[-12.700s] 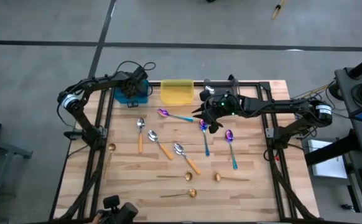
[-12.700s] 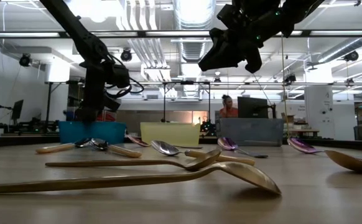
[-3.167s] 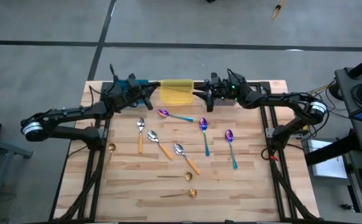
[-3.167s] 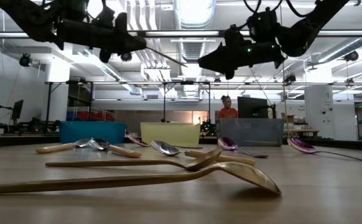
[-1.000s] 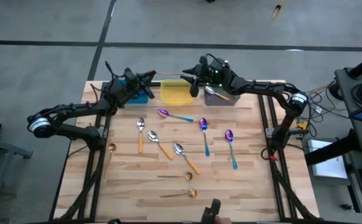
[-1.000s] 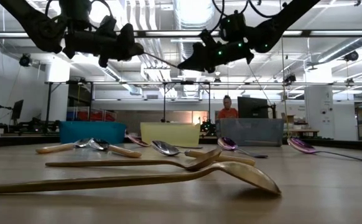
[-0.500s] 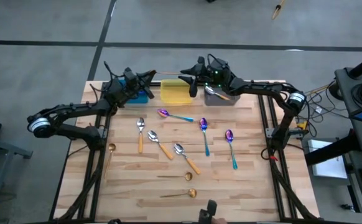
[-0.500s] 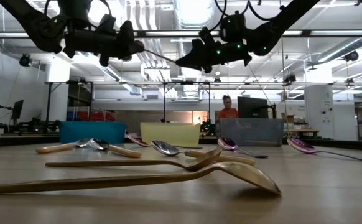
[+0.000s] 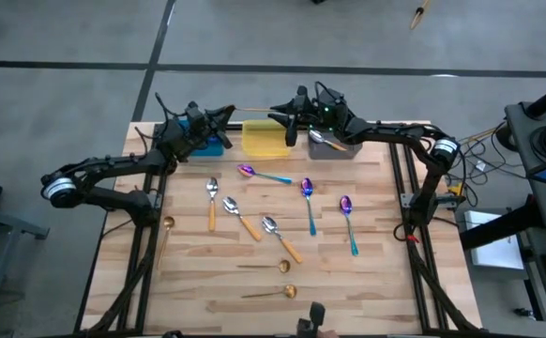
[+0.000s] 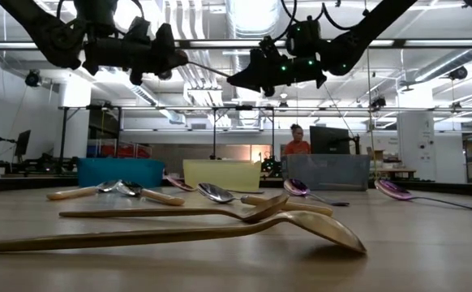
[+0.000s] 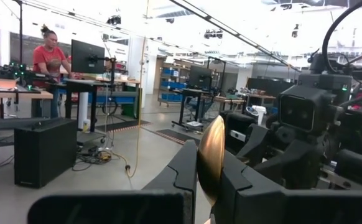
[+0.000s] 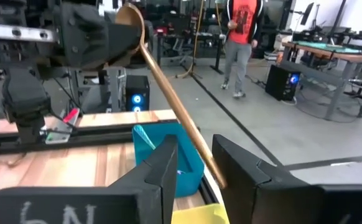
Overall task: Sort silverware by color (type)
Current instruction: Put the gold spoon into the yellow bin
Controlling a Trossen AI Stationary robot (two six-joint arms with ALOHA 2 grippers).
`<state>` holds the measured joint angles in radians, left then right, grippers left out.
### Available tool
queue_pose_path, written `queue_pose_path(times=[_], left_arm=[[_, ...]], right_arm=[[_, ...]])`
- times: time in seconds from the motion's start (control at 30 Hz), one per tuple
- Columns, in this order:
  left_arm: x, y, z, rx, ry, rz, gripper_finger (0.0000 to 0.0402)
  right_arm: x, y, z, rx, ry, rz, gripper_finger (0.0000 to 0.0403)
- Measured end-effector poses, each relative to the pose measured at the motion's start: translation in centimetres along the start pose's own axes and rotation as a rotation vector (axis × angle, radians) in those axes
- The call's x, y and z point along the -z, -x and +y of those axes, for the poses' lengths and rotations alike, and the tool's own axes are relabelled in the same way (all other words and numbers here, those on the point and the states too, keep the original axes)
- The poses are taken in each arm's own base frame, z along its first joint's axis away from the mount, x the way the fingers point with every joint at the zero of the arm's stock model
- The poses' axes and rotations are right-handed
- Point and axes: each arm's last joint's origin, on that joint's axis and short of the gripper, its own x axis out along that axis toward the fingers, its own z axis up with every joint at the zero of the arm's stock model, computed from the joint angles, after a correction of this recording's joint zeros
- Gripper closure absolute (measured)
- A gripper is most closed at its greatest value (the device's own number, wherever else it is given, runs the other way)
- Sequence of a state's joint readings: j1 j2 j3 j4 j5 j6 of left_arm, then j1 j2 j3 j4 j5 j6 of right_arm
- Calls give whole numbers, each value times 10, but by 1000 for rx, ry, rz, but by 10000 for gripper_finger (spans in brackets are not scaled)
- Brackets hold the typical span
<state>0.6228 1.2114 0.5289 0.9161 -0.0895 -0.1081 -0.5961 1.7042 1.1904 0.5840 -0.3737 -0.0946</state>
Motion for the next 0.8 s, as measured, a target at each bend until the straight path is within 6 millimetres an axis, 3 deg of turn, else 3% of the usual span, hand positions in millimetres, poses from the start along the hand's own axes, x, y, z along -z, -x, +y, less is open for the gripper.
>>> queue_pose_path(times=[0.33,0.53,0.8], left_arm=[[0,0,0,0,8,-1,397],[-1,0,0,-5,14,-11,397],[-1,0,1,-24,1,-6,372]], right_arm=[[-2,0,0,-8,-4,-23,344],[-1,0,2,-70,-12,-24,384],[-1,0,3,-68,-63,-20,392]])
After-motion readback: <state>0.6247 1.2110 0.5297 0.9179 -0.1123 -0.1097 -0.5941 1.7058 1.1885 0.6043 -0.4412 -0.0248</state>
